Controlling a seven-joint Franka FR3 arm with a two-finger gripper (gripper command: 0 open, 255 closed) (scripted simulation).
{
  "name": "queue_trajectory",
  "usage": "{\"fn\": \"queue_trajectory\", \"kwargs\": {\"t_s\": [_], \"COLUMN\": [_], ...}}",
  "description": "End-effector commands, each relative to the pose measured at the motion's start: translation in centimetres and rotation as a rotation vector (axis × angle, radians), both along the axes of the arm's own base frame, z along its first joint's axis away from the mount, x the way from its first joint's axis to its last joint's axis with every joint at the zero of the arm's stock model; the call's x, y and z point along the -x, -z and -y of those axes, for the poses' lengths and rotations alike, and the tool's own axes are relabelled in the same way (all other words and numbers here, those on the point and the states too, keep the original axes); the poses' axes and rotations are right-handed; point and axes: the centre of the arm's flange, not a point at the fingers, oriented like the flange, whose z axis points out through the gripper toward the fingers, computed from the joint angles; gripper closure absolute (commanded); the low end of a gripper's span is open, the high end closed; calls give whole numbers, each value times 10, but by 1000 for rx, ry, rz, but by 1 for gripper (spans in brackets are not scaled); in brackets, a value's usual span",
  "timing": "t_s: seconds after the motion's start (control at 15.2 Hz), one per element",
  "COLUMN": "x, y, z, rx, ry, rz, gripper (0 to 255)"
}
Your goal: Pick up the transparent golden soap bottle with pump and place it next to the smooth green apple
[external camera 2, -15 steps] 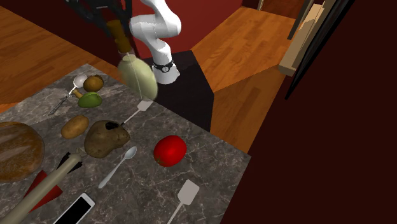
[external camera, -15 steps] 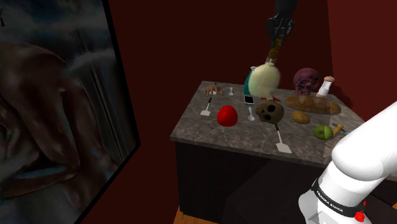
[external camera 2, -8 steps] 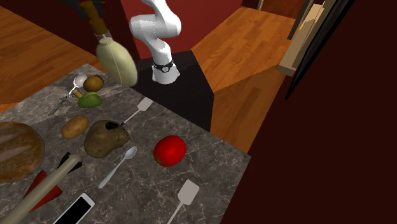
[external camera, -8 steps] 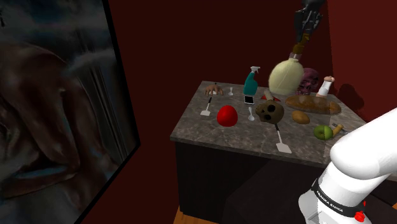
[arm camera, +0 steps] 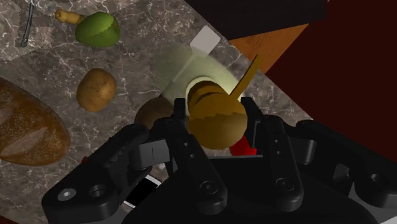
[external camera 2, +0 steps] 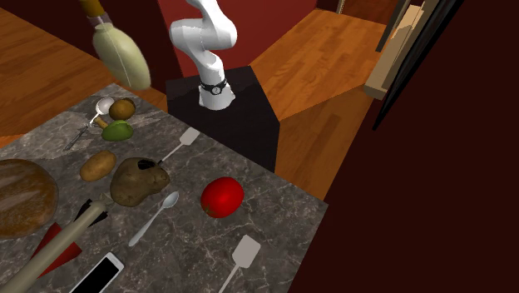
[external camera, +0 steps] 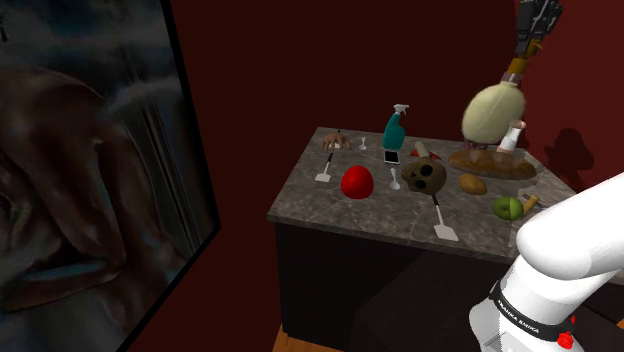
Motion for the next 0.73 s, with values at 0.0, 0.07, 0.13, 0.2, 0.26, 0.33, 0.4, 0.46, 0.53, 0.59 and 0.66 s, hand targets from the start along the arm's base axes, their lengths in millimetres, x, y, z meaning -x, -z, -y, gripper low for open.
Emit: {"fn": "queue_trajectory", "kwargs": {"t_s": [0.0,0.07,0.13,0.2,0.26,0.33,0.4,0.46,0.53,0.59,0.66], "x": [19,28,38,48,57,57,57,57,57,57,57], "y": [-8,-12,-16,-20,-23,-18,-13,-7,-2,3,8], "z": [15,23,31,39,47,47,47,47,47,47,47], "rx": [0,0,0,0,0,0,0,0,0,0,0], "ry": [-1,-1,-1,-1,-1,-1,-1,-1,-1,-1,-1], "rz": [0,0,0,0,0,0,0,0,0,0,0], "gripper": [255,255,255,255,255,255,255,255,255,255,255]}}
